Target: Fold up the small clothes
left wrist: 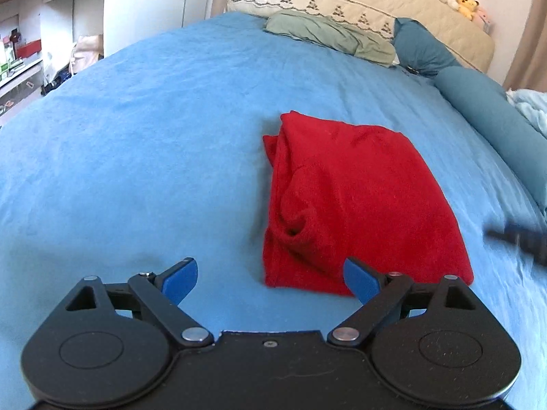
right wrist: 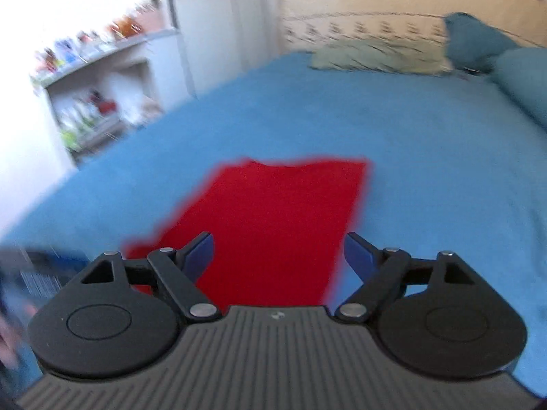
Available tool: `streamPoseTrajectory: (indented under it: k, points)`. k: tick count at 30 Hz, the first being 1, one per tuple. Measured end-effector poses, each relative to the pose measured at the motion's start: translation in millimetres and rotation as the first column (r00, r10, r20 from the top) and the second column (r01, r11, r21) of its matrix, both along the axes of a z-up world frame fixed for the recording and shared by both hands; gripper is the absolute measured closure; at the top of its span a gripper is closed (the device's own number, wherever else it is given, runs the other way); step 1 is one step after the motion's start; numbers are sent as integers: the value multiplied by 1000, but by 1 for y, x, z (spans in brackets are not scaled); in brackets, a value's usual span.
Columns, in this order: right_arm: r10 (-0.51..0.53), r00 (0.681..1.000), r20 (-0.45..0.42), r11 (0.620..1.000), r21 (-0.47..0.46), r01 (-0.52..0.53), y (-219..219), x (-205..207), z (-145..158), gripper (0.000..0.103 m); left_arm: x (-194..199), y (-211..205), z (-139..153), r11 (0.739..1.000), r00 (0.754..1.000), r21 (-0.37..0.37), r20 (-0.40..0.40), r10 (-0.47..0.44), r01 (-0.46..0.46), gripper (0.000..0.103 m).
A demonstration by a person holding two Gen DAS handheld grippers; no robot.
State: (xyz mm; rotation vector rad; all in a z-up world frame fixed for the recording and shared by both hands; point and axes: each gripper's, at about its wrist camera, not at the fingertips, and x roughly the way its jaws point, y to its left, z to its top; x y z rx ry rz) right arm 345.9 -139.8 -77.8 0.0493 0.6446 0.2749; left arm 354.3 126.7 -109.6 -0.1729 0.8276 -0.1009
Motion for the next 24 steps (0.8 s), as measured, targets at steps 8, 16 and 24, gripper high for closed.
streamPoseTrajectory:
  k: [8,16,24]
  points:
    - [-128,983,-133,990,35,134,-13,-4,-67,14,13,-8,3,1000,1000,29,1,5,-5,8]
    - [-215,971,-106,976,-37,213,-24,2,-78,27,34,5,-29,995,996,104,-84,11,-3,9]
    - [-167,981,-96,985,-54,162,-23,6,-74,25,22,-5,-38,974,993,212,-99,-57,77,9]
